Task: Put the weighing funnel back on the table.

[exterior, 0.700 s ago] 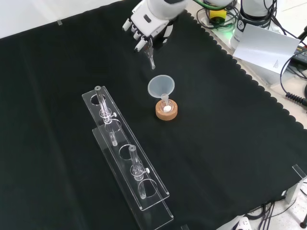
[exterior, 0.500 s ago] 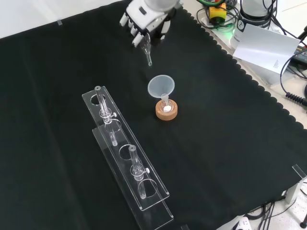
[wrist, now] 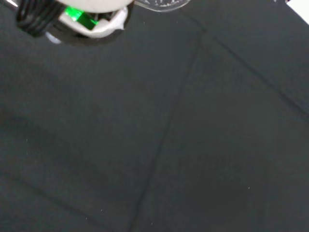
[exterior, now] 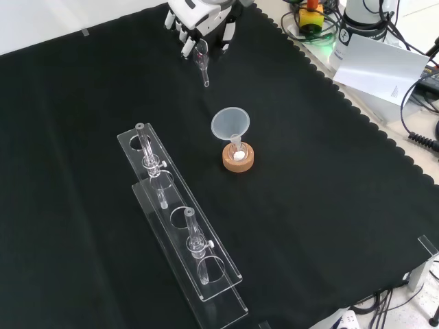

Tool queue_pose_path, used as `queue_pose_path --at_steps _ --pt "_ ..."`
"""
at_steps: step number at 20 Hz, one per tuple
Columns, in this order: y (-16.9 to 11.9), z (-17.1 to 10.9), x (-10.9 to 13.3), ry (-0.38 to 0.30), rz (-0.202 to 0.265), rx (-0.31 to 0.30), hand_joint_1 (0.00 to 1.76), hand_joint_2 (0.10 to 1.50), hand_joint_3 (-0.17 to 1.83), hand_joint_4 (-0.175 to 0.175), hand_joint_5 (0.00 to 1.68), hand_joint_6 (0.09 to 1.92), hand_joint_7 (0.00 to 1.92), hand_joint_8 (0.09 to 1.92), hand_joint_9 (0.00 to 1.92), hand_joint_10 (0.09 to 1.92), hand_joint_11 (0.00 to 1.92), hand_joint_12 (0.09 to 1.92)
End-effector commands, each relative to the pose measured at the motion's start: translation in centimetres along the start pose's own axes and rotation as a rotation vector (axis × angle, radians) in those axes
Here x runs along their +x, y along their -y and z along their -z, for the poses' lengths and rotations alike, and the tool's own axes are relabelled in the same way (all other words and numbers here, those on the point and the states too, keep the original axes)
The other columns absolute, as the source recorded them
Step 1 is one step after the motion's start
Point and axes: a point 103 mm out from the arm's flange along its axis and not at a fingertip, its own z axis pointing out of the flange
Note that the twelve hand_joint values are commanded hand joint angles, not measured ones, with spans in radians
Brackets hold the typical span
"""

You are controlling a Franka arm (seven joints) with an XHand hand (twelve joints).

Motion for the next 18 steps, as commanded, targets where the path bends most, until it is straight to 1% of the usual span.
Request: queue_pose_path --at_steps 1,5,10,15,18 --pt "-1.6 -3.6 -0.4 -0.216 0.024 -0.018 1.12 0.69 0.60 0.175 1.27 0.65 1.38 0.25 1.49 0.09 1.10 0.86" --pt "-2.4 -4.8 -0.7 -0.244 0.018 -0.025 1.12 0.69 0.60 0.175 1.27 0.65 1.38 0.25 1.49 0.09 1.10 0.85" --pt "-3.3 -5.6 -1.2 -0.280 0.011 -0.042 1.12 0.69 0.60 0.175 1.27 0.65 1.38 0.25 1.49 0.09 1.10 0.85" --pt "-3.9 -6.2 -1.3 -0.290 0.010 -0.041 1.12 0.69 0.60 0.175 1.27 0.65 1.38 0.25 1.49 0.09 1.10 0.85" --pt "-3.9 -6.2 -1.5 -0.290 0.003 -0.052 1.12 0.69 0.60 0.175 1.27 0.65 1.38 0.25 1.49 0.09 1.10 0.85"
